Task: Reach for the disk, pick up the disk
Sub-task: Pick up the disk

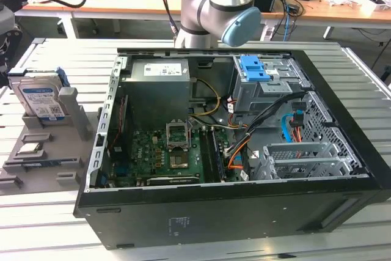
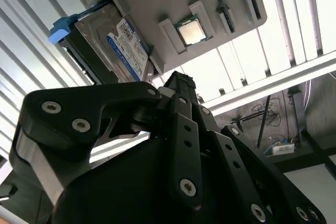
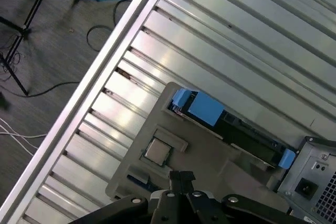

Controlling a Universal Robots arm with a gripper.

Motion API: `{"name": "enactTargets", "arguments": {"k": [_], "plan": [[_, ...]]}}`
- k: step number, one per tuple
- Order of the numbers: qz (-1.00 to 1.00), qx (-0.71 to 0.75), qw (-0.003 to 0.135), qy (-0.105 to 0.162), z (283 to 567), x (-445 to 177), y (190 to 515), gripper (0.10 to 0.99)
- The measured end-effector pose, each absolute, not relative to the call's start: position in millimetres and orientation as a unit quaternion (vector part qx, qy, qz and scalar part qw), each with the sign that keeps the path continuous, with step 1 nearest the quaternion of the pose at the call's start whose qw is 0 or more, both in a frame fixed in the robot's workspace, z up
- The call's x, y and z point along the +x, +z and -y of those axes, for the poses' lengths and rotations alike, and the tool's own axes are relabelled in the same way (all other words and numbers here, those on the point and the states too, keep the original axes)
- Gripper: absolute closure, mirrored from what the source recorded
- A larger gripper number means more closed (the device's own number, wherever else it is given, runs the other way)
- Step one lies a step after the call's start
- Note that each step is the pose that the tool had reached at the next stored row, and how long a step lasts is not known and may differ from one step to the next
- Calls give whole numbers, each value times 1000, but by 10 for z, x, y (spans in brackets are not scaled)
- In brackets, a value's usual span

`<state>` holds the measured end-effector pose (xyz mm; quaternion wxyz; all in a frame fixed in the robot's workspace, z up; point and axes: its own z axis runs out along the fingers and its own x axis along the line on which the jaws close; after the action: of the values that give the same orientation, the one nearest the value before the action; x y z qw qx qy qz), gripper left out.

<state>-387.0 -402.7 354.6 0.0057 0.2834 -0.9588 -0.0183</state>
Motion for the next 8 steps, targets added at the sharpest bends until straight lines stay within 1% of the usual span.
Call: {"name": "enactTargets", "arguments": {"k": [8], "plan": [[943, 332, 7, -18, 4027, -3870, 3546, 980]]}}
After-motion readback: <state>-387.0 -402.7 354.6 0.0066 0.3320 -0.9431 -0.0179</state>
